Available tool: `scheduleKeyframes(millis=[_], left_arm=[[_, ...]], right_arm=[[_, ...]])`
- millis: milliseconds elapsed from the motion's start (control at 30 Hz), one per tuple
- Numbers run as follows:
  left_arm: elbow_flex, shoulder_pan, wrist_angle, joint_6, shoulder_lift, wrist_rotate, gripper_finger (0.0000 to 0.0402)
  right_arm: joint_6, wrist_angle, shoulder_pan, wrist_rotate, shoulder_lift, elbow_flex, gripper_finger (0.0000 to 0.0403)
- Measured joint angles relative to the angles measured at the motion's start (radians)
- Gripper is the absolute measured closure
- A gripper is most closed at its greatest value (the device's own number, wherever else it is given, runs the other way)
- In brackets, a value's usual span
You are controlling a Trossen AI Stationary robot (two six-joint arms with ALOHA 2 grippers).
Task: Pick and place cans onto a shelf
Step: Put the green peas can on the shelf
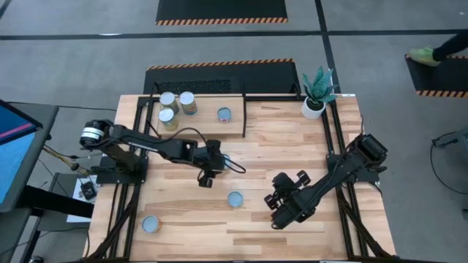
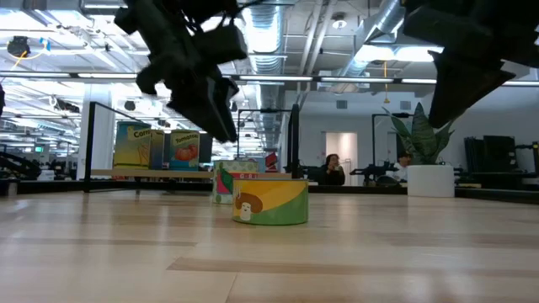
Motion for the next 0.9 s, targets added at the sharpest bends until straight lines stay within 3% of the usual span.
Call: scheduleKeyframes(millis=[267,600,900], left_arm=[[0.006,0.000,0.027,0.031,0.046,-0.057,0.0237],[0.002,0.000,0.001,0.036,0.049,-0.030,0.0238],[0.008,-0.002,-0.001,0.036,0.136,-0.067,0.0238]], right_arm=[[-0.036,0.016,-0.030,0.002,0.001,0.000,0.0378],[-0.052,0.027,-0.034,0.002,0.001,0.000,0.0378],[-0.052,0.029,-0.033,-0.019,0.001,0.000,0.0378]])
